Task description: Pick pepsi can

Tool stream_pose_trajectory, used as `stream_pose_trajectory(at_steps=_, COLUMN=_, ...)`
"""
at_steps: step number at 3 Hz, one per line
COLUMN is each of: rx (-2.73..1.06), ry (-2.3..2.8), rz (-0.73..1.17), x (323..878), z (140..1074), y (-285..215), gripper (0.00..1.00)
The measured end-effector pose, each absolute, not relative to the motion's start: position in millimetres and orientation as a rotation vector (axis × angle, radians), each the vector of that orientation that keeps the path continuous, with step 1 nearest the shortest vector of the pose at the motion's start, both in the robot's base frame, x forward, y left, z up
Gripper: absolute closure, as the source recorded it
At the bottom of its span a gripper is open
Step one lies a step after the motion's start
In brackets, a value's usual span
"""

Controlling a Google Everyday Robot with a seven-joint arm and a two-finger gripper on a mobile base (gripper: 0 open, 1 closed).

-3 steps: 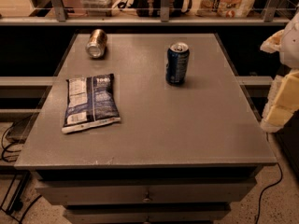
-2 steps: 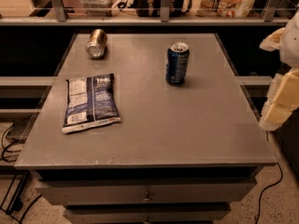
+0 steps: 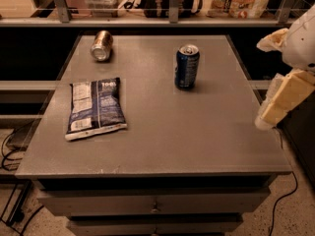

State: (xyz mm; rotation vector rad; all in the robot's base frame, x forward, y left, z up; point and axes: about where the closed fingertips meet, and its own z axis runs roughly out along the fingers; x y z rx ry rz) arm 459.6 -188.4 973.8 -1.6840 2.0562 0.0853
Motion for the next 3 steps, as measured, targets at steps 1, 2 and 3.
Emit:
stream_pose_trajectory(at_steps=1, rx=-1.614, ry=1.938, rz=0.189, x=499.5, z=969.0, y=-161.5, gripper=0.00)
stream_pose_trajectory(at_steps=2, rx=-1.601, ry=1.919, rz=0.204, x=506.2, z=968.6, y=-157.3, gripper=0.00)
stream_pose_trajectory(at_steps=3, rx=-1.594, ry=1.923, rz=0.201, x=507.8, z=968.1, y=-157.7, gripper=0.00)
